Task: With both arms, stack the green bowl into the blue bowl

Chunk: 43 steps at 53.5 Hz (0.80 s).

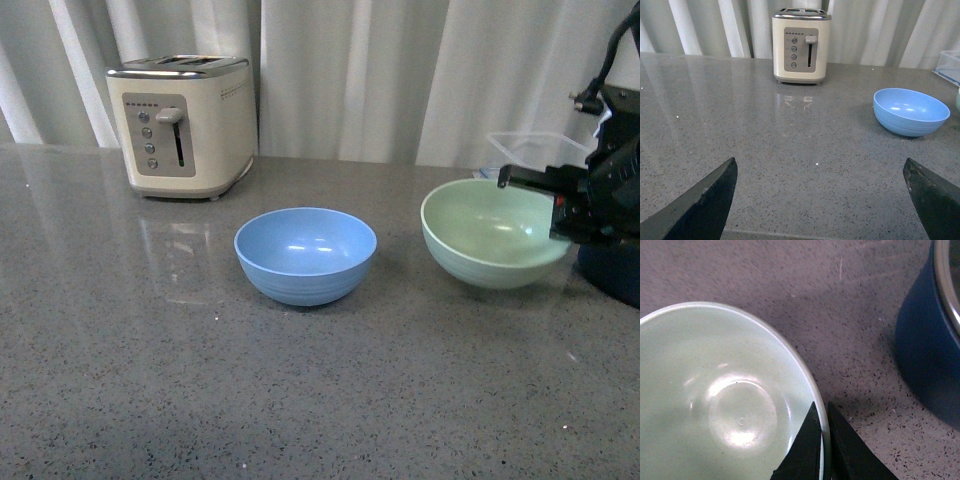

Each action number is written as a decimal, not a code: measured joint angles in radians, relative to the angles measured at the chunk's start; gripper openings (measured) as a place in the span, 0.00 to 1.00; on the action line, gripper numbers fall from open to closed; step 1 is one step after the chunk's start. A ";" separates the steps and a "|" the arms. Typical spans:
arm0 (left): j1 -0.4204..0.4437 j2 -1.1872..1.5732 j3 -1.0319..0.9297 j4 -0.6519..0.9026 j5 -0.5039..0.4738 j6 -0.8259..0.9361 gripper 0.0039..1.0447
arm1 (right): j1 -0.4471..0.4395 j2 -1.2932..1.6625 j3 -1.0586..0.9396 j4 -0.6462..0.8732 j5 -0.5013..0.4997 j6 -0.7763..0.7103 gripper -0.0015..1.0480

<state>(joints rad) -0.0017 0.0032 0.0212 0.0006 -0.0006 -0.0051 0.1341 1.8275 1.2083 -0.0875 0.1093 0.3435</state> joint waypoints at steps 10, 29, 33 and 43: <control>0.000 0.000 0.000 0.000 0.000 0.000 0.94 | 0.069 -0.047 0.071 -0.011 -0.016 0.005 0.01; 0.000 0.000 0.000 0.000 0.000 0.000 0.94 | 0.288 0.054 0.248 -0.045 -0.011 0.001 0.01; 0.000 0.000 0.000 0.000 0.000 0.000 0.94 | 0.294 0.083 0.261 -0.050 -0.008 0.002 0.01; 0.000 0.000 0.000 0.000 0.000 0.000 0.94 | 0.300 0.143 0.271 -0.065 0.010 -0.003 0.01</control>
<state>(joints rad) -0.0017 0.0032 0.0212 0.0006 -0.0006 -0.0051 0.4339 1.9705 1.4792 -0.1528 0.1196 0.3401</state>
